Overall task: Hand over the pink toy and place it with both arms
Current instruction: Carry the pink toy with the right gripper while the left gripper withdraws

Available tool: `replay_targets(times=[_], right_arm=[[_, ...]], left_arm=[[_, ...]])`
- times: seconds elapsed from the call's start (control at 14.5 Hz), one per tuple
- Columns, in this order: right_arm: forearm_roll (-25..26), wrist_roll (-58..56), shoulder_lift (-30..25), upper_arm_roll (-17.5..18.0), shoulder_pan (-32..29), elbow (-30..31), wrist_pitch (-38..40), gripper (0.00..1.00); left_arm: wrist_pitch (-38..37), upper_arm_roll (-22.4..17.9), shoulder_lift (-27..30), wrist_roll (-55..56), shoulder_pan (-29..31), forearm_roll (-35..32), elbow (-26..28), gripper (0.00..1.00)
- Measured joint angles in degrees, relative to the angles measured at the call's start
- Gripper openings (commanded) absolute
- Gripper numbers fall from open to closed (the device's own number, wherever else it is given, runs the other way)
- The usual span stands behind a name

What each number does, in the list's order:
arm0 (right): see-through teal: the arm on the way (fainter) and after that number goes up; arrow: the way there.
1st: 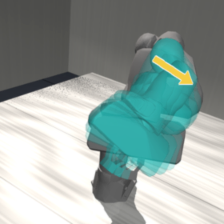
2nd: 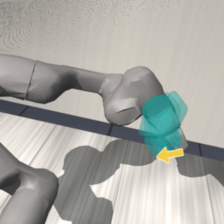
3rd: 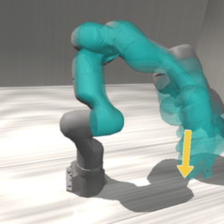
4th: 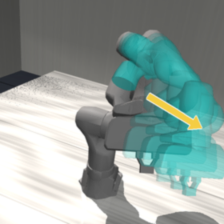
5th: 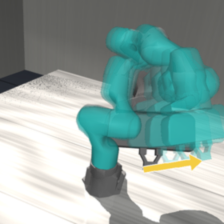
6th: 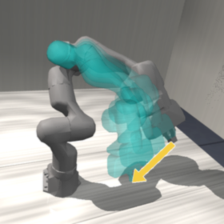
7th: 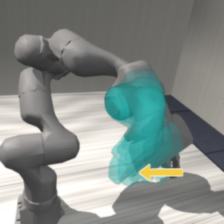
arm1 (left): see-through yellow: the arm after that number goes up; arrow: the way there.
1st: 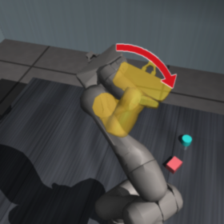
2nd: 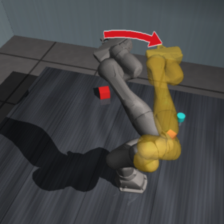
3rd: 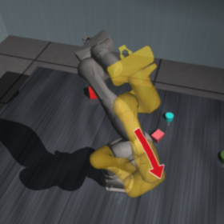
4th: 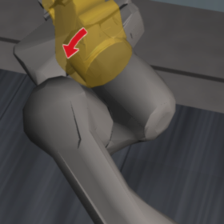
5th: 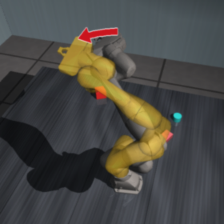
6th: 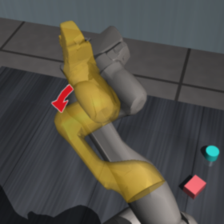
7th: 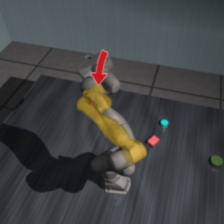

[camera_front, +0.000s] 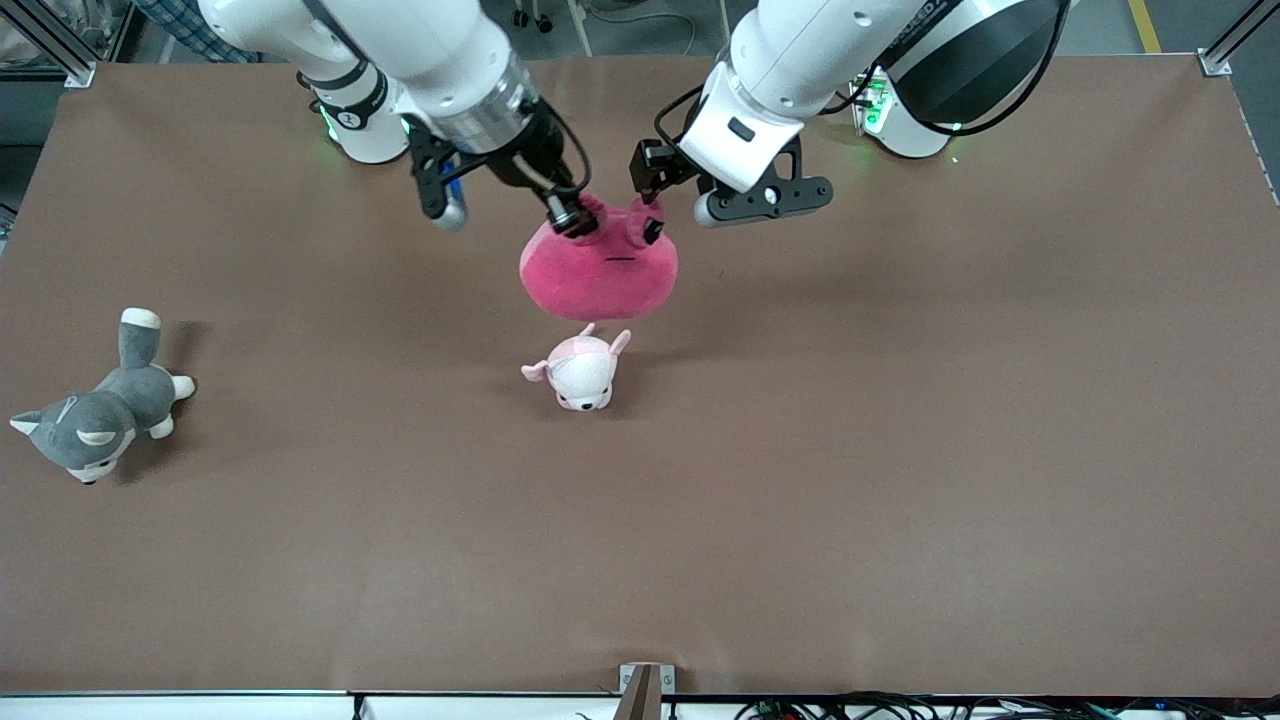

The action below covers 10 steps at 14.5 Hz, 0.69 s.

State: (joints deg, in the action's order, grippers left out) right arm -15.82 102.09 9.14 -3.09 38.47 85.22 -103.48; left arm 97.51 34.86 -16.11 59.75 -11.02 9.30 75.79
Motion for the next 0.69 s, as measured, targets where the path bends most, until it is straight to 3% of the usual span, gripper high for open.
replay_targets(times=[0.21, 0.35, 0.69], right_arm=[[0.0, -11.6, 0.0, -0.4, -7.7, 1.2, 5.7, 0.0], [0.1, -21.0, 0.1, -0.6, -13.1, 5.5, 6.1, 0.0], [0.1, -37.9, 0.1, -0.9, -24.8, 17.2, 2.4, 0.0]], left_arm=[[-3.0, -0.3, 2.7, -2.5, 1.2, -5.0, -0.6, 1.0], [-6.4, -0.5, 5.3, -7.5, 3.9, -5.7, -0.6, 1.0], [-18.1, -1.0, 11.0, -26.6, 17.0, -5.9, -0.7, 1.0]])
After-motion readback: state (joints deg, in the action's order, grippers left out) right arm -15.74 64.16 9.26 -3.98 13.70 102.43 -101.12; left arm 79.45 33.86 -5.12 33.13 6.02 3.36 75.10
